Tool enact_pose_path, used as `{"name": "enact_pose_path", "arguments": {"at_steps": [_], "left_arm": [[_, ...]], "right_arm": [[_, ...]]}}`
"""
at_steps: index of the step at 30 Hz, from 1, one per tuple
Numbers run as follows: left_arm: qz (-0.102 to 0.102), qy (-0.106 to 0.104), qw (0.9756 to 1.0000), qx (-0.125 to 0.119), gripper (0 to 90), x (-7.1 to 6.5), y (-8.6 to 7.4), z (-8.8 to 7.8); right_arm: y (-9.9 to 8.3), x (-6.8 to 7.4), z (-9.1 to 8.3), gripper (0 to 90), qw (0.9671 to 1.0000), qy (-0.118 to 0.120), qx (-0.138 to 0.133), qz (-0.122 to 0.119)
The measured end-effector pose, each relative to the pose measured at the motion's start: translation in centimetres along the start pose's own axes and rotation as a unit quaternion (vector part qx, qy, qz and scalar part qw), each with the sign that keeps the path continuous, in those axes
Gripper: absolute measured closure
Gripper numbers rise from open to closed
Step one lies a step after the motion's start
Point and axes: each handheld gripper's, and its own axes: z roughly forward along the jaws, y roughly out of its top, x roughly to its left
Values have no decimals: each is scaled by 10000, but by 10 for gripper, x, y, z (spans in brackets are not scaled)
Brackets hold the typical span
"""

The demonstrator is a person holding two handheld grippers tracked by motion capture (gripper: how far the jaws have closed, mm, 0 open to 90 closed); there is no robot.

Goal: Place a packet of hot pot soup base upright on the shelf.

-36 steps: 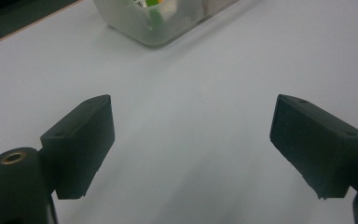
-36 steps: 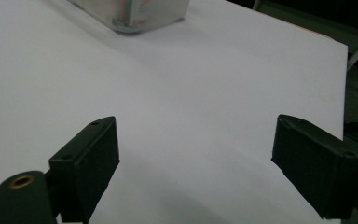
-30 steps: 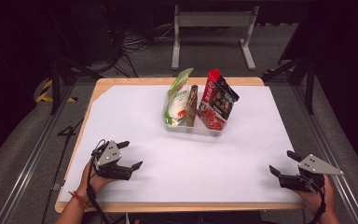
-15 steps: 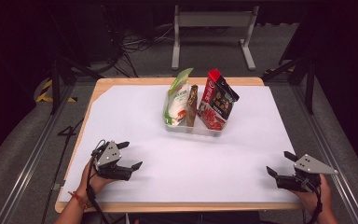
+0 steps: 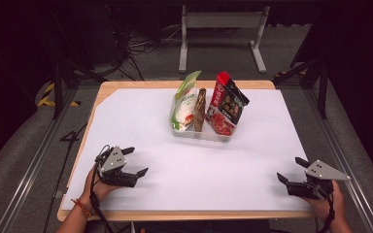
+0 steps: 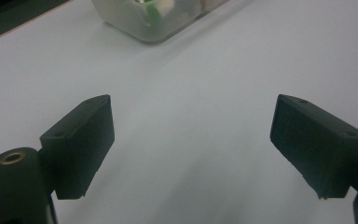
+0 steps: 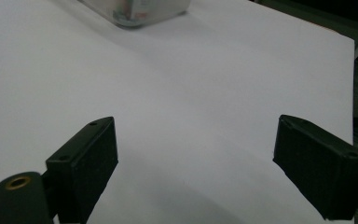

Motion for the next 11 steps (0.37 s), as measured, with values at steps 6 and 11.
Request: {"name": "enact_pose_path", "arguments": {"at_steps": [6,11], "left_arm": [[11,6,10000,-18,144,0,0,0],[-25,9,10000,-33,144,1,0,0]], "right_arm": [[0,0,-1,136,10000,-32,2,10],[1,0,-2,135,10000,-48,-33,25]]}}
